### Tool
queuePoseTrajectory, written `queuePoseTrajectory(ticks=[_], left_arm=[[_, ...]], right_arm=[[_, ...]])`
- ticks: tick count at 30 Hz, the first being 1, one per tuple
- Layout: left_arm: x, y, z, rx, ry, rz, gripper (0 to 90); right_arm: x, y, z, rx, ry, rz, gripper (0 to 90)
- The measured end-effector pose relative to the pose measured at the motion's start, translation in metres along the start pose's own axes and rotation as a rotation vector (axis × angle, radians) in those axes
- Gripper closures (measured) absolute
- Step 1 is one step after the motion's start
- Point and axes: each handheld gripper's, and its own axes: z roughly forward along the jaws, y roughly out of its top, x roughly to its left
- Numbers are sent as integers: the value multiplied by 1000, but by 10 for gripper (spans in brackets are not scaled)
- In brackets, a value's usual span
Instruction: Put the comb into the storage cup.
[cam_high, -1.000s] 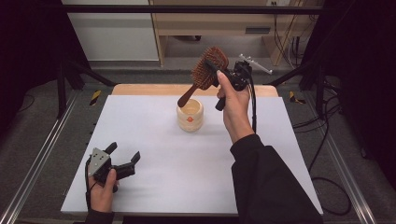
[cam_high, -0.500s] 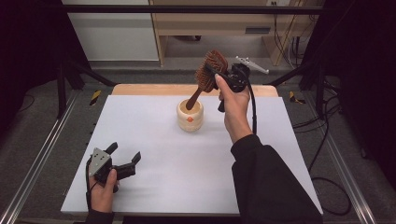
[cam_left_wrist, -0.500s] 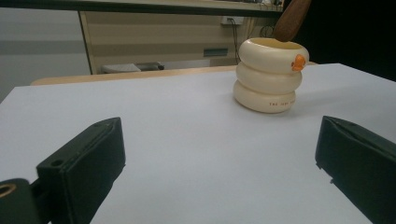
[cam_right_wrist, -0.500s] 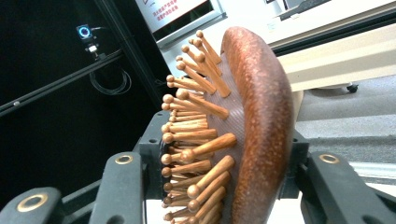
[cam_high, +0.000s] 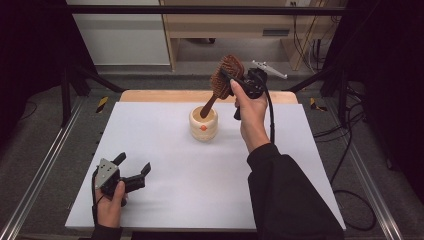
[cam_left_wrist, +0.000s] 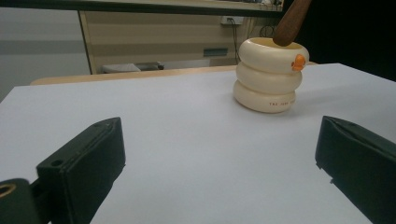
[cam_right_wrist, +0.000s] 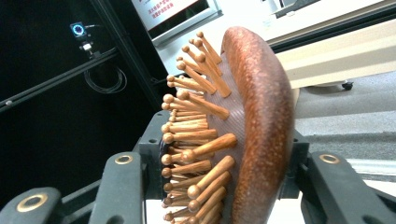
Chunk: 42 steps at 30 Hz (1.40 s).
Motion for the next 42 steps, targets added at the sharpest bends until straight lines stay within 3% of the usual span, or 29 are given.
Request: queuePoseTrajectory(ticks=[8,19,42], left_arm=[[0,0,0,0,-1,3,14],[-1,0,0,2,-6,5,14],[-1,0,1,4,-12,4,14]], right_arm=[[2,-3,4,8,-15,-5,501],[-6,-12,10,31,-32,-10,500],[-5,-27,22,68,-33,-19,499]])
